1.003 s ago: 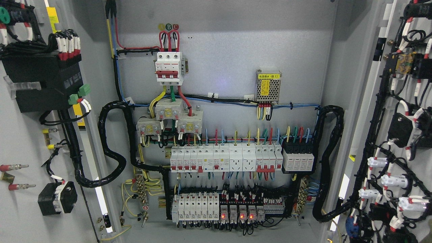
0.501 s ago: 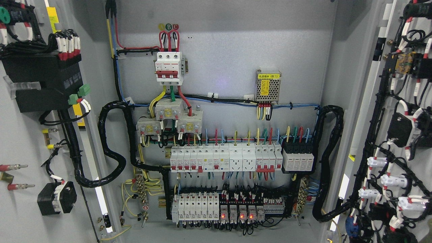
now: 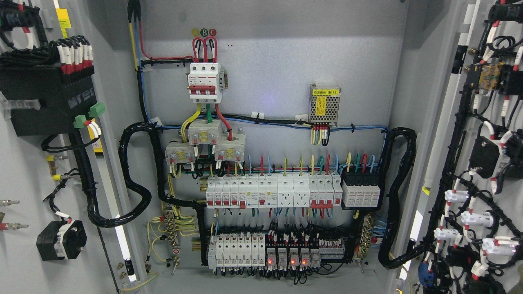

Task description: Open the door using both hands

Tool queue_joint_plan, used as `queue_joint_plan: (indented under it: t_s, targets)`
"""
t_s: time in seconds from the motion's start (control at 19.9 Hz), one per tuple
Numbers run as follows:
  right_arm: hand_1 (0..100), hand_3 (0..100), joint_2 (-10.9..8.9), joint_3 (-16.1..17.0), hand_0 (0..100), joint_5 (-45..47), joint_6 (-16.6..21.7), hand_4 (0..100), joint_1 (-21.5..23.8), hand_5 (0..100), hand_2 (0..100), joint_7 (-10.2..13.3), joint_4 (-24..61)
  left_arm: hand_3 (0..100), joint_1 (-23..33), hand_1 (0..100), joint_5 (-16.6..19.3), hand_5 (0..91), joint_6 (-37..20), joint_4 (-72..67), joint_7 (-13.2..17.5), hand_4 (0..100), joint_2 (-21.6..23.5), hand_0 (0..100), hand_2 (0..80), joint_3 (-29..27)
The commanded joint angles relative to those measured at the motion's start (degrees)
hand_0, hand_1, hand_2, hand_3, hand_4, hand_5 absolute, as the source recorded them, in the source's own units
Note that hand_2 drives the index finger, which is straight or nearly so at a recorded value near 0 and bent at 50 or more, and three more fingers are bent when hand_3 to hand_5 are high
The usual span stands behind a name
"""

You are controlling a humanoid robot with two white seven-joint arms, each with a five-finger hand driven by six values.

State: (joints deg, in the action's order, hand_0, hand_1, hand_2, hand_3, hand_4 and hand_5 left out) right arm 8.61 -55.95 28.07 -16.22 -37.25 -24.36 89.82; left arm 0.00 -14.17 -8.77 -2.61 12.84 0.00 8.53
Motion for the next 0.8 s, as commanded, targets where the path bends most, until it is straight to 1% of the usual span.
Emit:
queue_joint_plan:
  t_s: [0.0, 0.55, 0.65, 0.75]
  targets:
    - [50, 0, 0.35, -1.9, 0, 0.1, 0.0, 0, -1.3, 0, 4, 0.5, -1.1, 0, -1.8, 56, 0.0, 0.0, 0.2, 0.0, 0.0, 0, -1.0, 12, 0.0, 0.0]
    - [50, 0, 0.35, -1.4, 0, 0.1, 0.0, 0, -2.0, 0, 4, 0.5, -2.0, 0, -1.8, 56, -0.1, 0.0, 0.1, 0.0, 0.0, 0, -1.1, 12, 0.0, -0.1]
    - [50, 0, 0.35, -0.1, 0, 0.1, 0.0, 0, -1.4, 0, 4, 0.4, -1.7, 0, -1.8, 56, -0.1, 0.0, 0.1, 0.0, 0.0, 0, -1.1, 12, 0.0, -0.1]
    - [50, 0, 0.26, 2.6, 0, 0.1, 0.0, 0, 0.5, 0, 4, 0.4, -1.5, 0, -1.8, 56, -0.1, 0.0, 0.1, 0.0, 0.0, 0, -1.1, 12, 0.0, 0.0]
